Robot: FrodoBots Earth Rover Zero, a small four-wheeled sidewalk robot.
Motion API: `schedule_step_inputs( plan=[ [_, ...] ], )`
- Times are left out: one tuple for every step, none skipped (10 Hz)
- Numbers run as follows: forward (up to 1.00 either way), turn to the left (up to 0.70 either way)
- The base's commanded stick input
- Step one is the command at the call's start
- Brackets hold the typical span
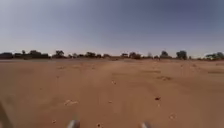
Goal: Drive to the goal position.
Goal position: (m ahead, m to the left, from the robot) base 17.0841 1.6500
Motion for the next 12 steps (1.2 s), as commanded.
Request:
schedule_step_inputs(
  plan=[
    [0.7, 0.0],
    [0.7, 0.0],
    [0.7, 0.0],
    [0.7, 0.0],
    [0.7, 0.0],
    [0.7, 0.0],
    [0.7, 0.0],
    [0.7, 0.0],
    [0.7, 0.0],
    [0.7, 0.0],
    [0.7, 0.0],
    [0.7, 0.0]
  ],
)
